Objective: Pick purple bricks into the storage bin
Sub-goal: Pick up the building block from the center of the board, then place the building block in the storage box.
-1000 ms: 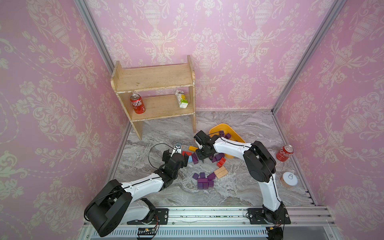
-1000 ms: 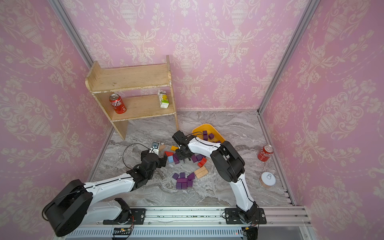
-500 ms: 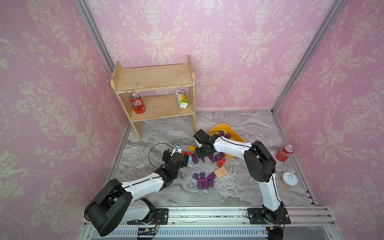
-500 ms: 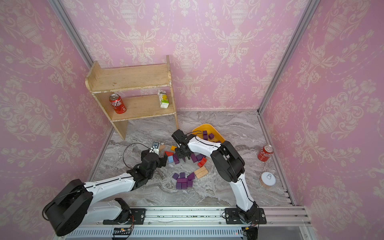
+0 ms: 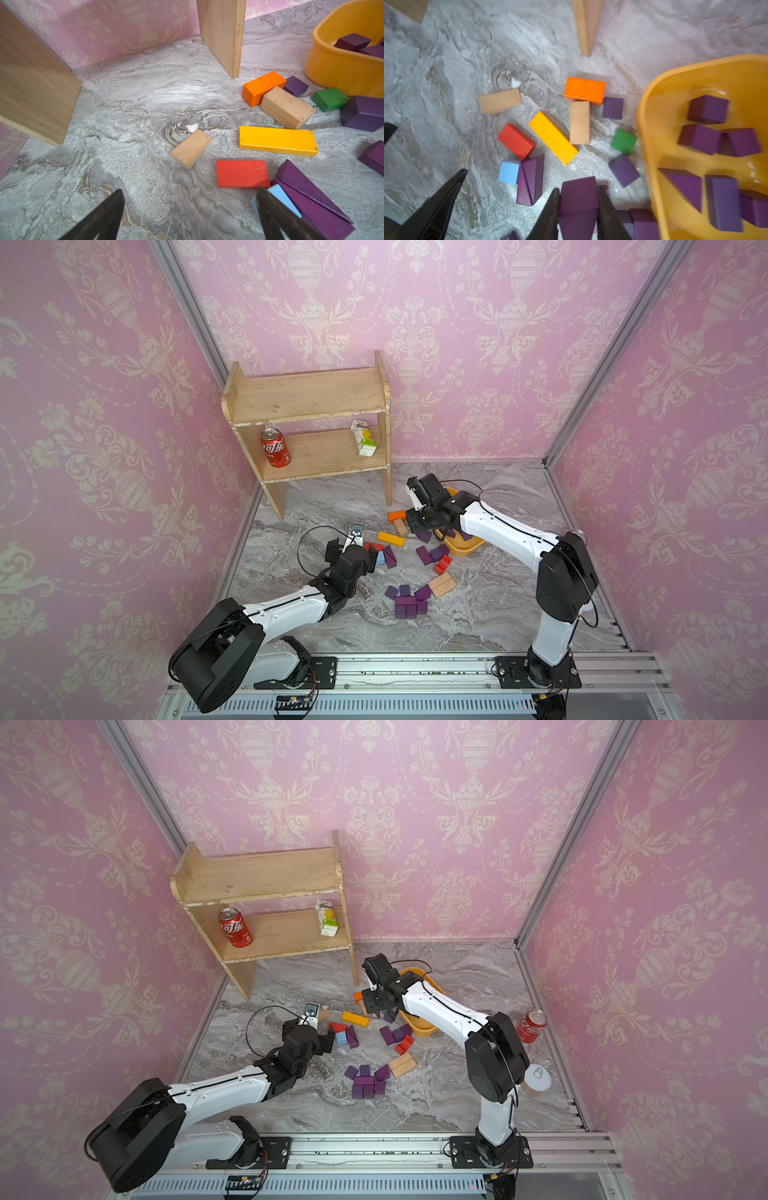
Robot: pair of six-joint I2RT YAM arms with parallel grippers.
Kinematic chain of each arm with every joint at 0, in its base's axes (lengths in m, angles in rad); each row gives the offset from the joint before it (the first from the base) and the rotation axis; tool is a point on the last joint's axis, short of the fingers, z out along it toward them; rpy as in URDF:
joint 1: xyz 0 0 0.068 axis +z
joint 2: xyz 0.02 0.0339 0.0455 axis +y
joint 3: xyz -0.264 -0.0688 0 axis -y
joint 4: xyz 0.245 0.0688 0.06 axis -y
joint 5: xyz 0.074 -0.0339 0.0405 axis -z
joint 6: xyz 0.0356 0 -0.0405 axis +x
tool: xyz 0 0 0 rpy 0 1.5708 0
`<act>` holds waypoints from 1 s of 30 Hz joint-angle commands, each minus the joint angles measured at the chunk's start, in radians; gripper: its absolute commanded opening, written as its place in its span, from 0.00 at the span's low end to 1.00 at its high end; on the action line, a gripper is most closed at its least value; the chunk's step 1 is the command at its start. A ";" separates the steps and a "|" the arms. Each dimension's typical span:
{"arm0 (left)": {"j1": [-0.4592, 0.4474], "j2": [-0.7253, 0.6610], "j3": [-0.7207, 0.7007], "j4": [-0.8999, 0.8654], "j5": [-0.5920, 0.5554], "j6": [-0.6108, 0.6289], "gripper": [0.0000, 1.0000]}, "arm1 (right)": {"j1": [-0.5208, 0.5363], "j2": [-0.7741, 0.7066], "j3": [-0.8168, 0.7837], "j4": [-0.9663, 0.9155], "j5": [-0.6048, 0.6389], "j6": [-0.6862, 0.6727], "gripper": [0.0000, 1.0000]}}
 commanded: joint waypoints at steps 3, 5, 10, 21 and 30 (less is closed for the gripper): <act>0.010 0.005 0.024 -0.025 -0.011 -0.023 0.99 | -0.119 -0.066 -0.065 -0.018 0.048 -0.031 0.22; 0.010 0.005 0.024 -0.026 -0.009 -0.025 0.99 | -0.168 -0.065 -0.077 -0.019 0.071 -0.040 0.22; 0.011 0.004 0.023 -0.026 -0.008 -0.024 0.99 | -0.259 -0.025 -0.078 -0.014 0.049 -0.028 0.22; 0.011 0.009 0.026 -0.029 -0.010 -0.023 0.99 | -0.270 0.045 -0.017 -0.064 0.079 -0.032 0.61; 0.011 0.016 0.026 -0.028 -0.008 -0.024 0.99 | -0.200 -0.140 -0.175 -0.047 -0.039 0.014 0.58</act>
